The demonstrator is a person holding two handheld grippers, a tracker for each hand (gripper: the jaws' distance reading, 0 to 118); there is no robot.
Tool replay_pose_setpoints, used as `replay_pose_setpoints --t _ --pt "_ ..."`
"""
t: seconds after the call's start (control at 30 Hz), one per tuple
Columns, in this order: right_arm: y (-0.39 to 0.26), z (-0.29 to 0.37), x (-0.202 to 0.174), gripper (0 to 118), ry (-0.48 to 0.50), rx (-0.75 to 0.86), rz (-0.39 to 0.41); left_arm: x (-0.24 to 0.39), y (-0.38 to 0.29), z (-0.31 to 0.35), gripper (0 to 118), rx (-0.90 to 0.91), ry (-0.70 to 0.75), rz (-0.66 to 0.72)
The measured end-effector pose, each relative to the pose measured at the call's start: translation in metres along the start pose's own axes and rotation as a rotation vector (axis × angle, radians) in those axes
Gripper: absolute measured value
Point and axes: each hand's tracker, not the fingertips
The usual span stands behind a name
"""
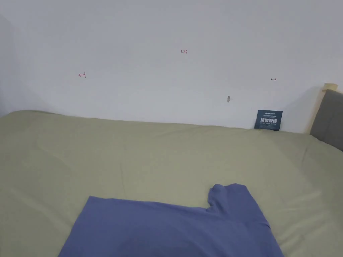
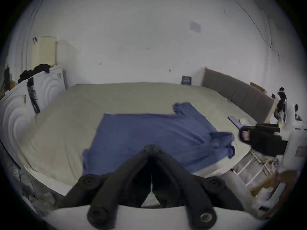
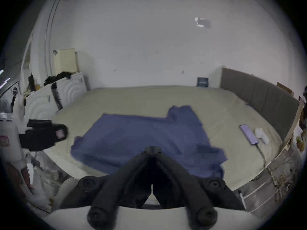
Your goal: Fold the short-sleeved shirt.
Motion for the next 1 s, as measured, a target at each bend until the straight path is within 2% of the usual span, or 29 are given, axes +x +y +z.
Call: replay_pose_setpoints --t 0.07,0.17,0.33,0.47,0.53,0.63,0.67,0.73,0.8,0.83,0.93,1.0 --pt "-0.002 -0.011 -0.002 1 0.03 -0.043 -0.008 0.0 -0.004 -0.011 0 -0.054 -0.052 0.021" --pt "0.01 -0.027 0.009 1 0.009 -0.032 0.005 -0.019 0.01 -0.03 0 -0.075 -0.053 0.065" --pt "0.046 -0.055 0.039 1 -0.048 0.004 -0.026 -0.096 0.068 -0.083 0 -0.086 -0.008 0.166" --pt "0.065 -0.084 0.064 1 -0.078 0.0 -0.045 -0.168 0.134 -0.149 0 -0.176 0.047 0.193" --pt "0.071 -0.099 0.077 1 -0.083 -0.012 -0.058 -0.202 0.165 -0.198 0 -0.255 -0.028 0.194" --pt "0.074 -0.118 0.095 1 -0.089 -0.034 -0.096 -0.235 0.189 -0.273 0 -0.408 -0.015 0.162" --pt "0.074 -0.123 0.1 1 -0.097 -0.04 -0.103 -0.243 0.191 -0.296 4 -0.46 0.022 0.163" --pt "0.075 -0.135 0.111 1 -0.135 -0.065 -0.11 -0.255 0.184 -0.342 23 -0.655 0.105 0.153" --pt "0.077 -0.147 0.127 1 -0.15 -0.106 -0.114 -0.26 0.171 -0.374 65 -0.759 0.14 0.139" --pt "0.08 -0.154 0.135 1 -0.154 -0.142 -0.111 -0.261 0.163 -0.386 74 -0.781 0.099 0.145" --pt "0.095 -0.179 0.162 2 -0.179 -0.192 -0.123 -0.262 0.154 -0.403 74 -0.75 0.064 0.256" --pt "0.113 -0.201 0.186 3 -0.171 -0.174 -0.145 -0.251 0.149 -0.393 73 -0.671 0.092 0.241"
